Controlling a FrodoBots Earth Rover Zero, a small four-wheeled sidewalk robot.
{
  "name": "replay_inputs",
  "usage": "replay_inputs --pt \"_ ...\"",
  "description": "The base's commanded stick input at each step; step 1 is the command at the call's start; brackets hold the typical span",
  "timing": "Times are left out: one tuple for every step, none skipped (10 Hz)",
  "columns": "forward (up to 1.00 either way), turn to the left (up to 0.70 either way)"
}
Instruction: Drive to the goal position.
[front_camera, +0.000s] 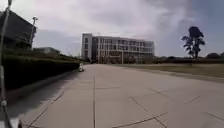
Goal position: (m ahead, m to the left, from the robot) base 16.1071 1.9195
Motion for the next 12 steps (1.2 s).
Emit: replay_inputs --pt "0.70 0.00" --pt "0.70 0.00" --pt "0.70 0.00" --pt "0.70 0.00" --pt "0.70 0.00" --pt "0.70 0.00" --pt "0.70 0.00" --pt "0.70 0.00" --pt "0.70 0.00" --pt "0.70 0.00" --pt "0.70 0.00" --pt "0.70 0.00"
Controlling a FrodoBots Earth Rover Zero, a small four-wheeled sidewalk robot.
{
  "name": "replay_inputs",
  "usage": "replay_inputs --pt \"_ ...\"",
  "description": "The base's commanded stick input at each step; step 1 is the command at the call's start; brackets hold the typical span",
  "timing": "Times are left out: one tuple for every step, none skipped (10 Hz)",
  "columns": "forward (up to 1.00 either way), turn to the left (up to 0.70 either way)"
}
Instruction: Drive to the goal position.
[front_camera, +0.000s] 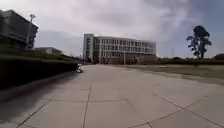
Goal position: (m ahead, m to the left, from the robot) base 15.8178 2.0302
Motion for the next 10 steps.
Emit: replay_inputs --pt "0.70 -0.12" --pt "0.70 -0.26" --pt "0.70 0.00" --pt "0.70 0.00" --pt "0.70 -0.18" --pt "0.70 -0.18" --pt "0.70 -0.02" --pt "0.70 0.00" --pt "0.70 0.00" --pt "0.70 0.00"
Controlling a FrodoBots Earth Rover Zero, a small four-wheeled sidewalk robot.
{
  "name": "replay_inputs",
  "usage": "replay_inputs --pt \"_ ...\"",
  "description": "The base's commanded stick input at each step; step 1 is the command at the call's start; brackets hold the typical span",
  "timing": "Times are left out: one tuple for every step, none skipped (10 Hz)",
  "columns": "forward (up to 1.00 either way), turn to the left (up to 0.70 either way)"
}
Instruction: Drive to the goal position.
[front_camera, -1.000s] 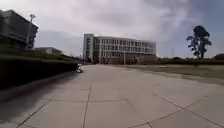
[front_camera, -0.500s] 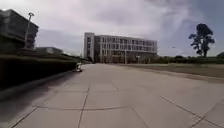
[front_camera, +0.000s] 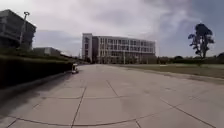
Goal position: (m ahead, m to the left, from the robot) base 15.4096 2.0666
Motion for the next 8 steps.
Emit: replay_inputs --pt "0.70 0.00" --pt "0.70 0.00" --pt "0.70 0.00" --pt "0.70 0.00" --pt "0.70 0.00" --pt "0.70 0.00" --pt "0.70 0.00" --pt "0.70 0.00"
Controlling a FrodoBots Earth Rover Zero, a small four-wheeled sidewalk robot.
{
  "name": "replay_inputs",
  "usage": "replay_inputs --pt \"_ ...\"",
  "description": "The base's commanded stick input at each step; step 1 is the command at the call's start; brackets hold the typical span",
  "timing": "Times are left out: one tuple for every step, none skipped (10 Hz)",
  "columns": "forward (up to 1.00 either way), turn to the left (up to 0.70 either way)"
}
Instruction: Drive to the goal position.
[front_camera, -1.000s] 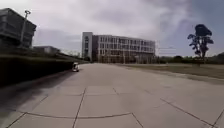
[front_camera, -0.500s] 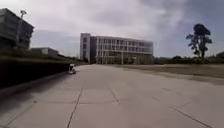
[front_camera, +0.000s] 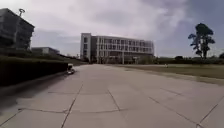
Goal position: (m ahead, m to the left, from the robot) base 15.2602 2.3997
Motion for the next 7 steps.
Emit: replay_inputs --pt "0.70 0.00" --pt "0.70 0.00" --pt "0.70 0.00" --pt "0.70 0.00" --pt "0.70 0.00" --pt "0.70 0.00" --pt "0.70 0.00"
